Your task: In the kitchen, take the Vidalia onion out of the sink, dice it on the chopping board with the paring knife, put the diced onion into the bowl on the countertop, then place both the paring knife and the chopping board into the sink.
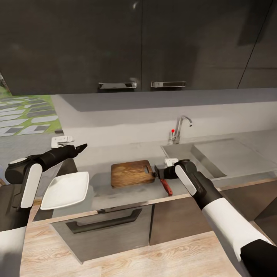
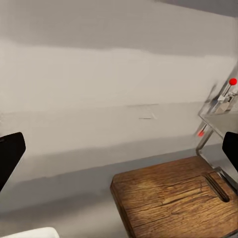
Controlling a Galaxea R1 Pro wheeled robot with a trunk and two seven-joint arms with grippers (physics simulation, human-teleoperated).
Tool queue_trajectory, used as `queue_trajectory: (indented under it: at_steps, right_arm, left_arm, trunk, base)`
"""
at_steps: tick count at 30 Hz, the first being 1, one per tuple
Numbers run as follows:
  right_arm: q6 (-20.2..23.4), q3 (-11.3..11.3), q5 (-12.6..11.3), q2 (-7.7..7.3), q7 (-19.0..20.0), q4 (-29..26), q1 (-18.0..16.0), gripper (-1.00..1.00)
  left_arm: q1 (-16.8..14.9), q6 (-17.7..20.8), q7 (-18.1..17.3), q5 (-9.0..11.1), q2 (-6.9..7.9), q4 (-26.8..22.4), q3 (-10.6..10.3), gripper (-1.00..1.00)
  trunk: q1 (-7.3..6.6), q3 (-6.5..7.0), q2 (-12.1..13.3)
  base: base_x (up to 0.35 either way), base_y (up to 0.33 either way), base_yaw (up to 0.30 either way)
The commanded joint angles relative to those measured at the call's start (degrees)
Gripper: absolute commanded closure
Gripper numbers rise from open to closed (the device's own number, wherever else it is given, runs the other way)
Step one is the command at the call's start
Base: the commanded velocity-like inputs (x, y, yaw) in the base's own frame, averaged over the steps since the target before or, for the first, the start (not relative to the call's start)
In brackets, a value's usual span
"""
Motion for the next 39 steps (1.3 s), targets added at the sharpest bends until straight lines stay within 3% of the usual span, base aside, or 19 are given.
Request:
queue_trajectory:
  at_steps: [1,10,39]
  right_arm:
    - [0.12,0.20,-0.63,-0.13,-1.07,0.07,-0.07,-1.00]
    - [-0.02,0.08,-0.68,-2.25,-3.05,0.55,-0.07,-1.00]
    - [-0.04,0.14,-0.58,-2.52,-3.12,1.68,-0.07,-1.00]
  left_arm:
    - [-0.06,0.31,-0.33,-0.14,0.00,-0.03,0.10,-1.00]
    - [-0.03,0.31,-0.33,-0.14,0.03,-0.02,0.15,-1.00]
    - [-0.07,0.31,-0.33,-0.15,0.01,0.00,0.13,-1.00]
  trunk:
    - [0.04,-0.13,-0.13]
    - [0.04,-0.13,-0.13]
    - [0.04,-0.13,-0.13]
  base:
    - [0.000,0.000,0.000]
    - [0.000,0.000,0.000]
    - [0.000,0.000,0.000]
